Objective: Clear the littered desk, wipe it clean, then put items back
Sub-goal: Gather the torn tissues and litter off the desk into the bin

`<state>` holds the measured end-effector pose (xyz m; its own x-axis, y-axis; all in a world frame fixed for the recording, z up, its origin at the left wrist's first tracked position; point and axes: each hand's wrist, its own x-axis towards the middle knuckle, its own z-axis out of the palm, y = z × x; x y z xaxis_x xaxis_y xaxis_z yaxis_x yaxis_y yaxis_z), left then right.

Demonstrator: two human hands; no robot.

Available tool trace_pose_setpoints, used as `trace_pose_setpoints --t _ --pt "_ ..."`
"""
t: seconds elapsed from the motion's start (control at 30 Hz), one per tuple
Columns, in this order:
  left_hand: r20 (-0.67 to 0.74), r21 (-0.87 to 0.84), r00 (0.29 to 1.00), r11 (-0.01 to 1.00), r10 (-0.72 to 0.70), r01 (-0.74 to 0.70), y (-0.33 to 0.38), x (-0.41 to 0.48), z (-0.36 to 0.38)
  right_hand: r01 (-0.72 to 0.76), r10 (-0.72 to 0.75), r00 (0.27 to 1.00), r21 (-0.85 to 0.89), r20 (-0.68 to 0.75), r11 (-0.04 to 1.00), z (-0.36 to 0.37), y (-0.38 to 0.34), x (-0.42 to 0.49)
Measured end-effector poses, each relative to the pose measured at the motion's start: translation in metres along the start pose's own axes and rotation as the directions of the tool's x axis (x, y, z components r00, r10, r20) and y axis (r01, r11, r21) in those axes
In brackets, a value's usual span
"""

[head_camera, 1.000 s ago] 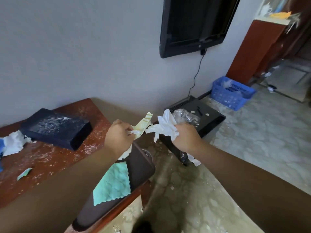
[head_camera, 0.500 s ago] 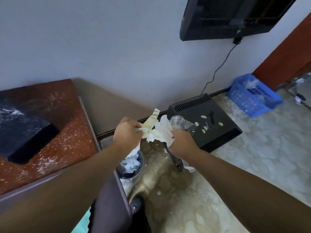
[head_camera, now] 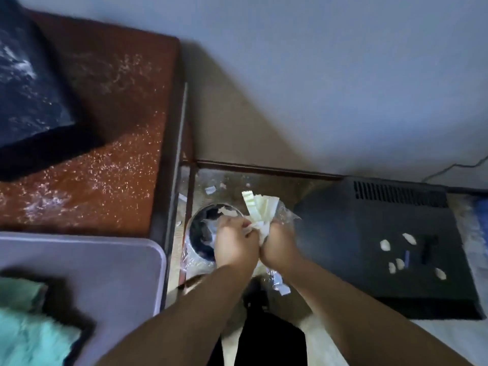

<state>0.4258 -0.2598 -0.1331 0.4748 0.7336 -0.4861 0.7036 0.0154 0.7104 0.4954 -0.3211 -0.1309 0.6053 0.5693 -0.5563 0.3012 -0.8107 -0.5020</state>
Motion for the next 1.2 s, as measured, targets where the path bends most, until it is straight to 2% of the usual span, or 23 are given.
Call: trace_pose_setpoints --t 0.07,0.17,0.23,0.33,0.47,0.57,0.6,0.67,0.7,0.77,0.8,0.83,0.9,0.93,0.97,1.03,1.1,1.2 --pt "-0.037 -0.048 0.996 0.996 -0.081 0.080 -0.022 0.020 0.020 0.032 -0.034 0.999 0.033 0.039 0.999 0.025 0.022 0.032" --pt "-0.154 -0.045 0.969 0.981 -0.193 0.188 -0.047 0.046 0.051 -0.037 0.010 0.994 0.253 0.108 0.967 0.062 0.050 0.078" --pt "-0.230 -0.035 0.938 0.965 -0.261 0.260 -0.059 0.062 0.079 -0.168 0.090 0.979 0.470 0.183 0.867 0.083 0.067 0.105" --pt "-0.253 -0.004 0.925 0.956 -0.284 0.293 -0.079 0.085 0.114 -0.229 0.040 0.953 0.627 0.301 0.744 0.114 0.095 0.140" --pt "-0.251 0.111 0.929 0.946 -0.270 0.305 -0.126 0.123 0.133 -0.369 0.105 0.848 0.436 0.520 0.821 0.151 0.126 0.182" --pt "-0.143 0.340 0.971 0.912 -0.192 0.230 -0.161 0.150 0.143 -0.405 0.139 0.800 0.354 0.584 0.843 0.182 0.143 0.214" --pt "-0.122 0.366 0.973 0.903 -0.194 0.226 -0.170 0.159 0.146 -0.418 0.154 0.782 0.325 0.604 0.848 0.189 0.147 0.225" --pt "-0.165 0.354 0.956 0.890 -0.244 0.288 -0.189 0.178 0.154 -0.462 0.189 0.767 0.324 0.613 0.825 0.202 0.151 0.245" --pt "-0.212 0.316 0.937 0.888 -0.276 0.333 -0.198 0.186 0.157 -0.508 0.194 0.768 0.397 0.610 0.765 0.209 0.155 0.254" --pt "-0.255 0.234 0.891 0.870 -0.375 0.434 -0.212 0.198 0.168 -0.633 0.190 0.747 0.594 0.638 0.496 0.229 0.167 0.270" --pt "-0.254 0.170 0.864 0.860 -0.434 0.481 -0.218 0.202 0.174 -0.673 0.206 0.730 0.633 0.652 0.381 0.241 0.174 0.277" --pt "-0.225 0.152 0.861 0.856 -0.456 0.494 -0.224 0.205 0.180 -0.695 0.217 0.715 0.637 0.665 0.334 0.248 0.179 0.281" --pt "-0.095 0.184 0.880 0.860 -0.465 0.475 -0.241 0.207 0.191 -0.706 0.213 0.699 0.613 0.683 0.353 0.258 0.185 0.282" --pt "-0.007 0.273 0.890 0.855 -0.457 0.441 -0.250 0.206 0.195 -0.712 0.236 0.693 0.593 0.681 0.376 0.262 0.187 0.282" --pt "0.063 0.438 0.892 0.815 -0.449 0.379 -0.258 0.203 0.197 -0.724 0.275 0.679 0.562 0.680 0.400 0.264 0.188 0.281" --pt "0.121 0.710 0.902 0.671 -0.415 0.214 -0.271 0.195 0.196 -0.744 0.290 0.653 0.521 0.700 0.417 0.265 0.185 0.276" --pt "0.083 0.772 0.904 0.600 -0.419 0.207 -0.270 0.184 0.191 -0.761 0.265 0.636 0.530 0.725 0.376 0.257 0.171 0.265" --pt "-0.033 0.730 0.880 0.590 -0.474 0.345 -0.239 0.164 0.173 -0.747 0.268 0.665 0.624 0.697 0.231 0.233 0.145 0.238"
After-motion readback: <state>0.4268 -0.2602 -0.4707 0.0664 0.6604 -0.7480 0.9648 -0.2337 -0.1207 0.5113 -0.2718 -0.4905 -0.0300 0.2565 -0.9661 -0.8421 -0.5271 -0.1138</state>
